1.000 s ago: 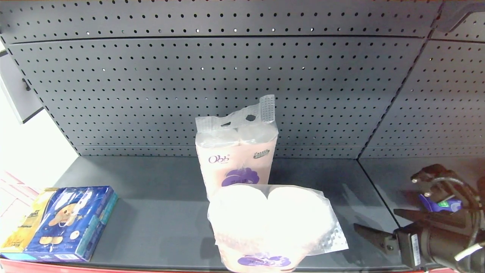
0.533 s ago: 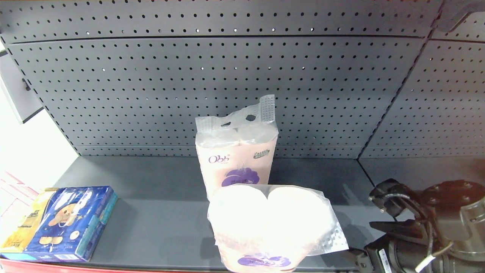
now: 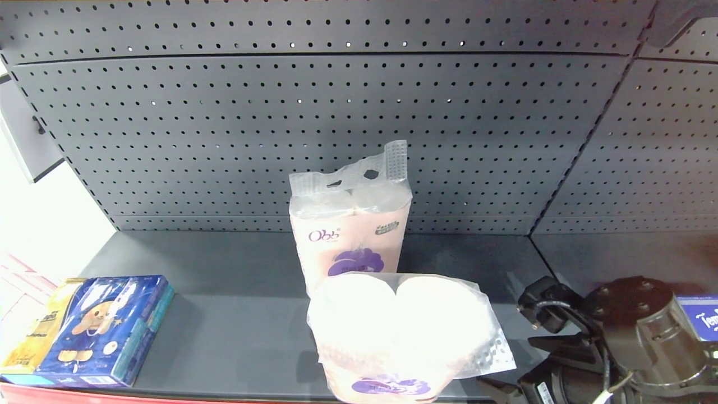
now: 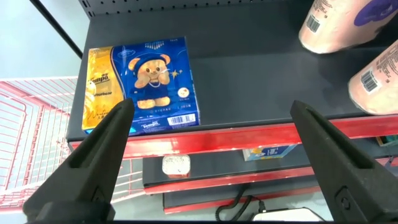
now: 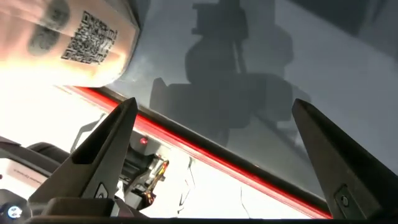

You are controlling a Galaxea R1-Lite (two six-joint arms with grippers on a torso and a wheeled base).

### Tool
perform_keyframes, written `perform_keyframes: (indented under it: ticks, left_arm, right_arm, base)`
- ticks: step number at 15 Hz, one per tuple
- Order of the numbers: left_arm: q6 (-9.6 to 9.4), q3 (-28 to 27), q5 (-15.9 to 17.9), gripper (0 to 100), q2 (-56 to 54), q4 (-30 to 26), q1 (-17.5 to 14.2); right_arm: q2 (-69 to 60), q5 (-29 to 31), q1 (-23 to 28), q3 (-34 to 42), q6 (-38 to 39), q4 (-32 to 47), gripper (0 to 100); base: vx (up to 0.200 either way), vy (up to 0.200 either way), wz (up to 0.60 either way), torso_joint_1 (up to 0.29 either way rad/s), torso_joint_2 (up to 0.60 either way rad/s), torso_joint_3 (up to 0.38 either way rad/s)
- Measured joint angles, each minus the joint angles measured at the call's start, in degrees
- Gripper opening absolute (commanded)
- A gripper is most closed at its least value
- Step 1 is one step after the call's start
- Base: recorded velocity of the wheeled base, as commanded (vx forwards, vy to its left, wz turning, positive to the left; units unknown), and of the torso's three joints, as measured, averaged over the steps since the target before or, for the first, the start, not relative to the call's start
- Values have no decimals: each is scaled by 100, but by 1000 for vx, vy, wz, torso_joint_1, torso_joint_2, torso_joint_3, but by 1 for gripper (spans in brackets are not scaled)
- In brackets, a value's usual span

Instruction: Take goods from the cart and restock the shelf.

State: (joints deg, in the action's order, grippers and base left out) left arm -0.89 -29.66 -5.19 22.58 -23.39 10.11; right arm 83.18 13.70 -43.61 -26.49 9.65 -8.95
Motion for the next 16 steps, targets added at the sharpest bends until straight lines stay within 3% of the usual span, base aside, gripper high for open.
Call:
perform_keyframes:
  ticks: [16]
  left_arm:
    - [82,30,24,100,0,2,0]
  right_arm:
    - [970,291,0,-807,0,9,100]
  base:
    - [0,0,0,0,0,0]
